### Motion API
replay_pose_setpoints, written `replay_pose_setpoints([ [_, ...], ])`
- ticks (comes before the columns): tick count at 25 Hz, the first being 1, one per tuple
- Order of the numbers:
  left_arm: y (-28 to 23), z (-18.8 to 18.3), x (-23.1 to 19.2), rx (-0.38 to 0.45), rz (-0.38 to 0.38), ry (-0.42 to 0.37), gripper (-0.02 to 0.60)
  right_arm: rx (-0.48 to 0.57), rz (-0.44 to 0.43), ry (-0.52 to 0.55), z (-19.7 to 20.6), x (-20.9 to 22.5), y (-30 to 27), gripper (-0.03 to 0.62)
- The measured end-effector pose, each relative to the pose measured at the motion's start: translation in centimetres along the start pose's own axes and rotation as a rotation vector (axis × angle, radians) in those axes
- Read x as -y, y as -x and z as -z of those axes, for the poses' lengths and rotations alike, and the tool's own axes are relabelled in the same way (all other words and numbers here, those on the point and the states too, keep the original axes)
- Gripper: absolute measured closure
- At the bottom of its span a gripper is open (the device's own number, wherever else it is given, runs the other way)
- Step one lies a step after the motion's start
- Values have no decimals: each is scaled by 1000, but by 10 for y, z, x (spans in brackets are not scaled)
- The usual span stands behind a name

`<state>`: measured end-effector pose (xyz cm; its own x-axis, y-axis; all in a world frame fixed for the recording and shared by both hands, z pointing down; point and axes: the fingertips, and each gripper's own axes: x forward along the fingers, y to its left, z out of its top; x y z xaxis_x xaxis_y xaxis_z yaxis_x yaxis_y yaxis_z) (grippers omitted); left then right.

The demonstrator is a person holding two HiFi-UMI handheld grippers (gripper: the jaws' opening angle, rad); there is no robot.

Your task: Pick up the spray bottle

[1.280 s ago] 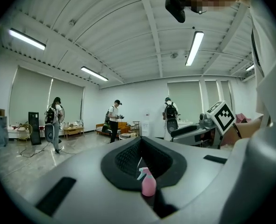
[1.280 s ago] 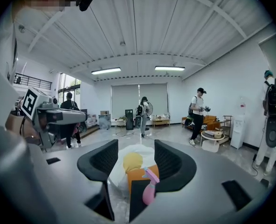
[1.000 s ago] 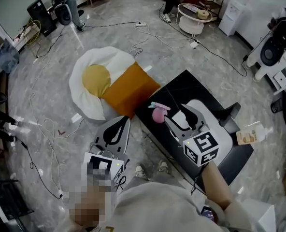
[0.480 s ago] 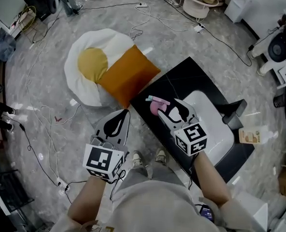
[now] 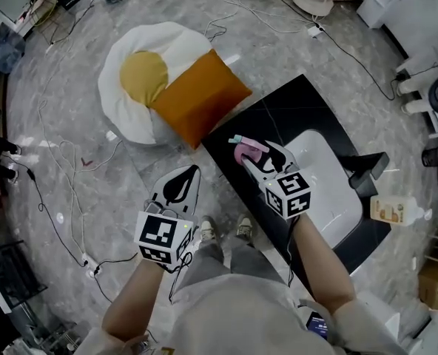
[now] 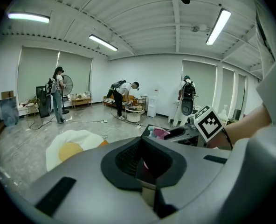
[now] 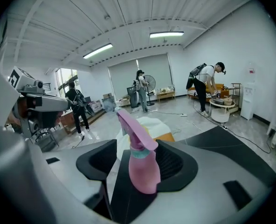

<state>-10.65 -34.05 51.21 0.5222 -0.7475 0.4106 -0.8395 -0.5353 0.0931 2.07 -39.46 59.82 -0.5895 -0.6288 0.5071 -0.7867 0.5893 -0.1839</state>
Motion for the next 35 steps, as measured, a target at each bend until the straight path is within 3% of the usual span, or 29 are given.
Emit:
replay_pose_setpoints([
  [6,8,13,0,-26,-9,19,563,-9,0,43,7,1,-19,322],
  [9,12,12,1,-23,-12,23,563,-13,12,85,5,2,-23,385],
  [12,16,9,3,-18,-14,26,563,-19,18,116,6,2,-21,399],
  [17,24,-1,6,3,-14,17,563,20,40,76,-10,2,-4,431],
  [25,42,-38,2,74,-31,6,563,123,38,86,-80,-15,48,434],
  [35,88,-129,1,237,-61,-165,563,337,15,128,-198,-62,156,434],
])
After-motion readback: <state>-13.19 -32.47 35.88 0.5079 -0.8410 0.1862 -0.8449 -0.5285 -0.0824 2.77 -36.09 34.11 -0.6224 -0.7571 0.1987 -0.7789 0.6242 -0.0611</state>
